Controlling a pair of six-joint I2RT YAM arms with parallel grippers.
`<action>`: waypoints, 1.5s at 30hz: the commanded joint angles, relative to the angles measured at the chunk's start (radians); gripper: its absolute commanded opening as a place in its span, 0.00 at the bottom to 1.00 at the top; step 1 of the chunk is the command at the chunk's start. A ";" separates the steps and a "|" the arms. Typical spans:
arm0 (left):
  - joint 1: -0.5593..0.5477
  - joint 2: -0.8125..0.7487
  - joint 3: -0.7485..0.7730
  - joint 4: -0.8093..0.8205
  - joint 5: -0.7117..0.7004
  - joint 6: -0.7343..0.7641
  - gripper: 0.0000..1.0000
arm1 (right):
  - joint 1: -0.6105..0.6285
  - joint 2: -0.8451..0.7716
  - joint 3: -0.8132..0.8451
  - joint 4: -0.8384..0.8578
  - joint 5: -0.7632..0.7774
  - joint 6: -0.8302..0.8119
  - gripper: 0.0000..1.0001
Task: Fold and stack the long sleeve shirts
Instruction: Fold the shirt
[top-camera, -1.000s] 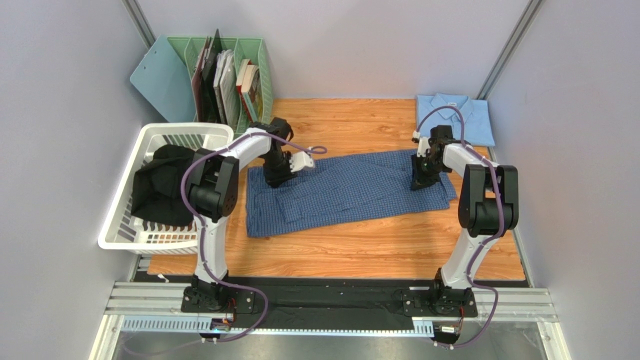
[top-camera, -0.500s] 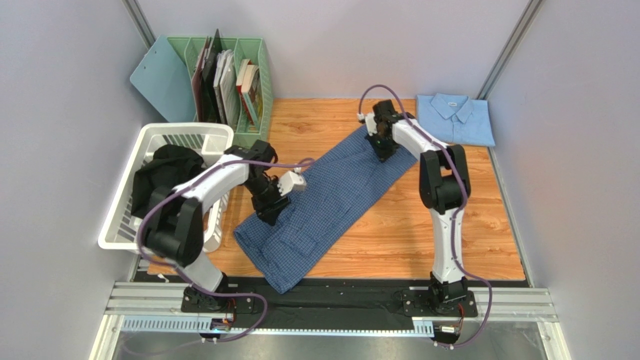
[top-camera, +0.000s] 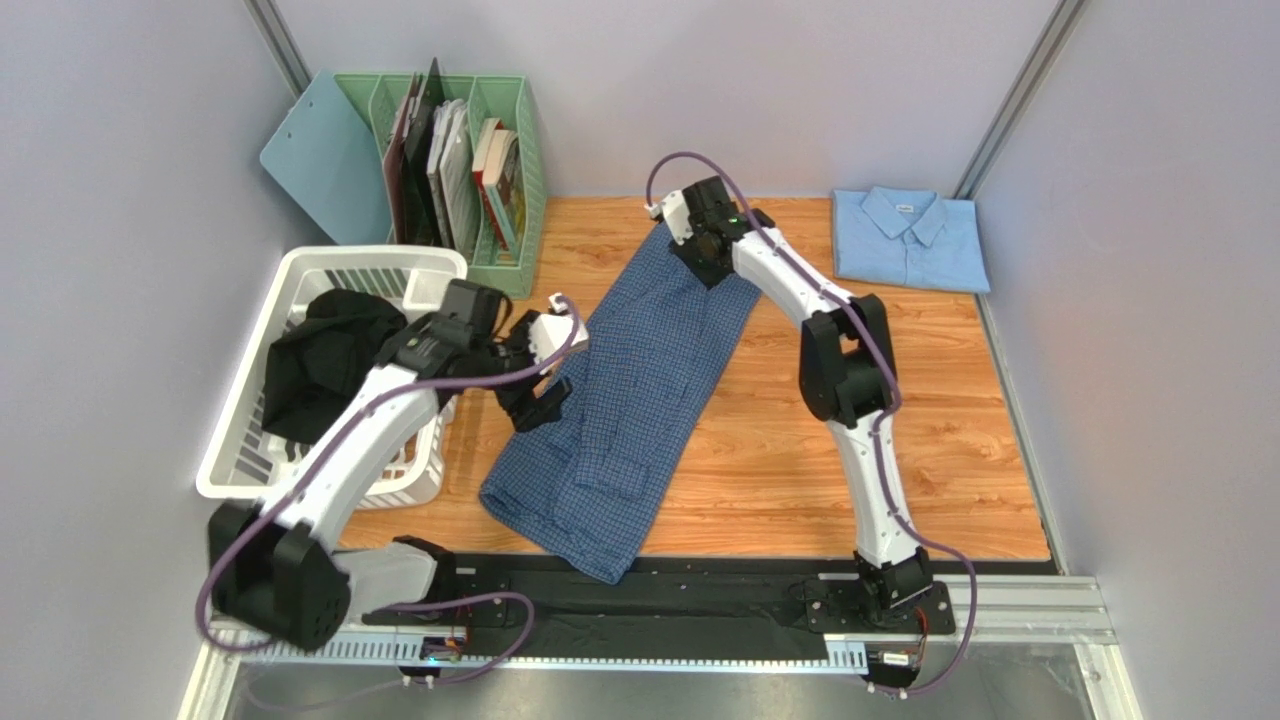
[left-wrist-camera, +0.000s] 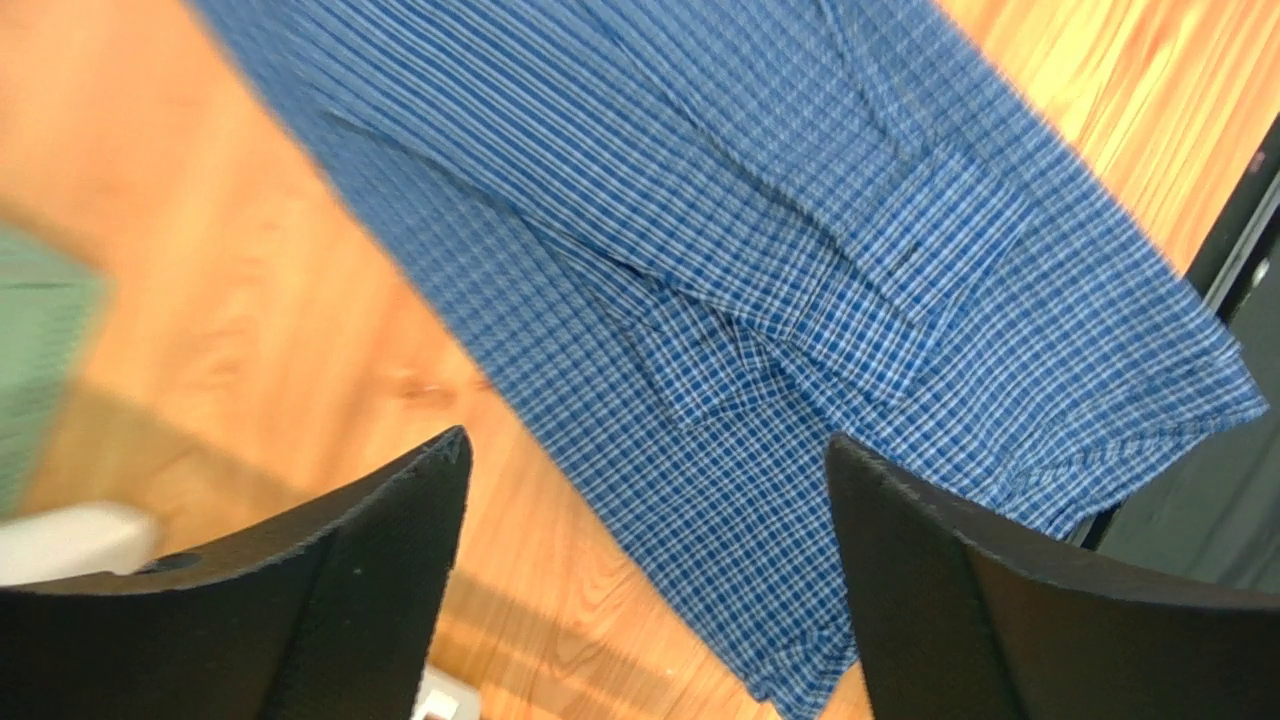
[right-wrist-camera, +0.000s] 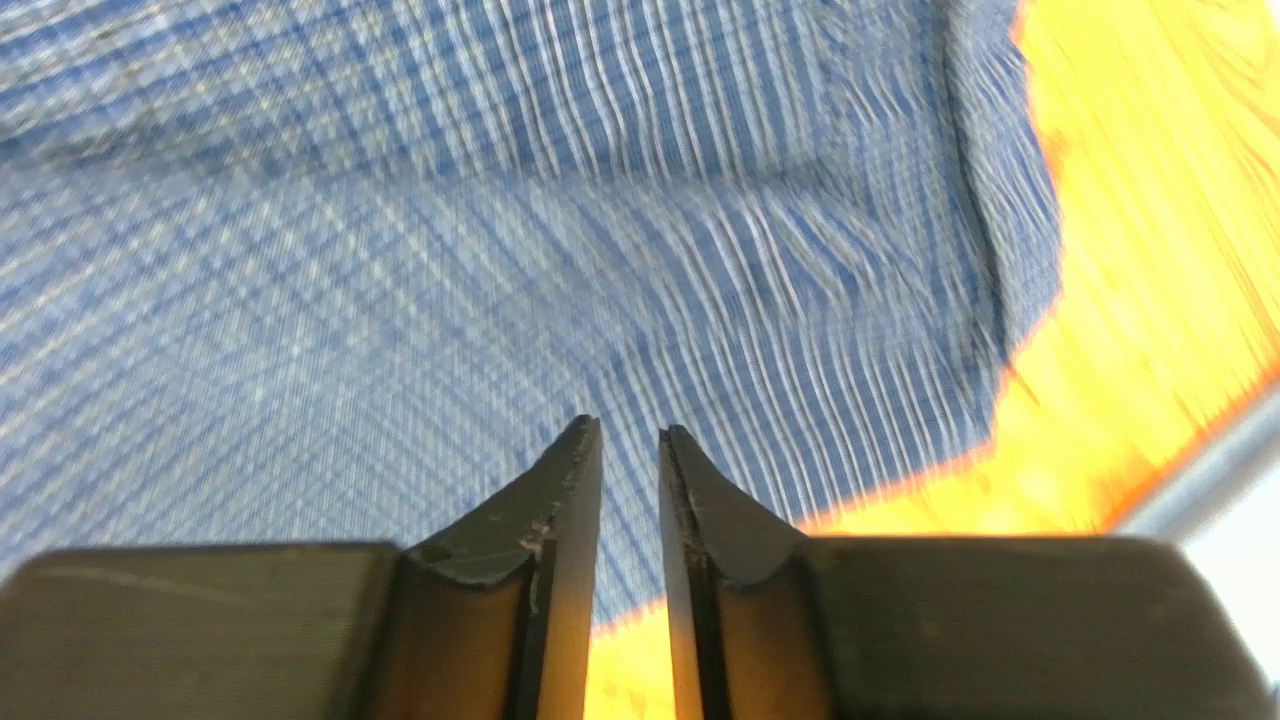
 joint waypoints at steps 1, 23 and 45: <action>-0.018 0.247 0.034 -0.048 -0.043 0.068 0.80 | -0.039 -0.274 -0.151 0.050 -0.083 0.054 0.26; -0.419 0.718 0.187 -0.091 -0.273 -0.276 0.43 | -0.203 -0.296 -0.324 -0.209 -0.408 0.317 0.21; -0.168 0.324 0.086 0.096 0.167 -0.458 0.60 | -0.126 -0.146 -0.367 -0.166 -0.431 0.383 0.19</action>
